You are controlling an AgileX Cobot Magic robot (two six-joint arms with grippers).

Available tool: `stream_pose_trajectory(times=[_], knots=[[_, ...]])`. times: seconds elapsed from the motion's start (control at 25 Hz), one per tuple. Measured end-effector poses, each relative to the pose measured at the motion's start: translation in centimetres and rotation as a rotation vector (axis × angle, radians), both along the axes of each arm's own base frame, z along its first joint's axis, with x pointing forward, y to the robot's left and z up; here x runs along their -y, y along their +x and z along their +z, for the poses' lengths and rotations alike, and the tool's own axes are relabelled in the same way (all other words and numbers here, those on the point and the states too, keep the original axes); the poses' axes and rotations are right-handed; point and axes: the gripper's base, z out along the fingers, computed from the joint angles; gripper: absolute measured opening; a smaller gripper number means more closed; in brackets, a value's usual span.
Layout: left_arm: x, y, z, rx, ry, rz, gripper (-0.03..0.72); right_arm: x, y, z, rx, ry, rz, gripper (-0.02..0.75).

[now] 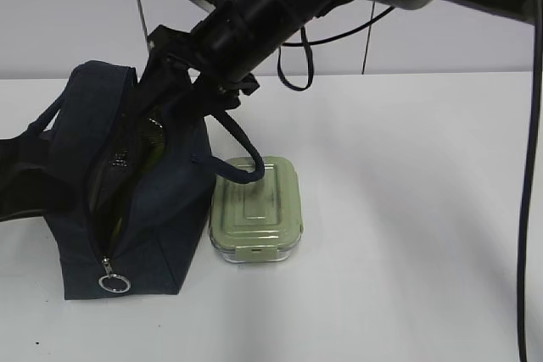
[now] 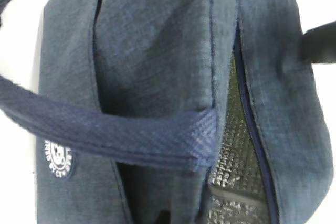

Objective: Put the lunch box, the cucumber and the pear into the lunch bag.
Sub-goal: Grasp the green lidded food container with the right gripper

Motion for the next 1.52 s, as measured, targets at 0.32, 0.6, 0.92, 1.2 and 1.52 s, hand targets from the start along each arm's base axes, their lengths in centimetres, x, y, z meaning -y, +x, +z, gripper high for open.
stream_pose_trajectory(times=[0.32, 0.6, 0.92, 1.2, 1.52], knots=[[0.0, 0.0, 0.0, -0.001, 0.0, -0.002, -0.015, 4.0, -0.6, 5.1, 0.229, -0.339, -0.123, 0.526], [0.0, 0.0, 0.0, -0.001, 0.0, -0.002, -0.015, 7.4, -0.4, 7.2, 0.381, -0.614, -0.259, 0.527], [0.0, 0.0, 0.0, -0.001, 0.001, -0.006, -0.015, 9.7, -0.4, 5.0, 0.359, -0.781, -0.271, 0.527], [0.0, -0.1, 0.0, -0.002, 0.001, -0.011, -0.015, 15.6, 1.2, 3.4, 0.117, -0.553, -0.373, 0.527], [0.1, -0.1, 0.0, -0.004, 0.0, -0.014, -0.015, 18.0, 0.3, -1.6, -0.094, -0.15, -0.28, 0.528]])
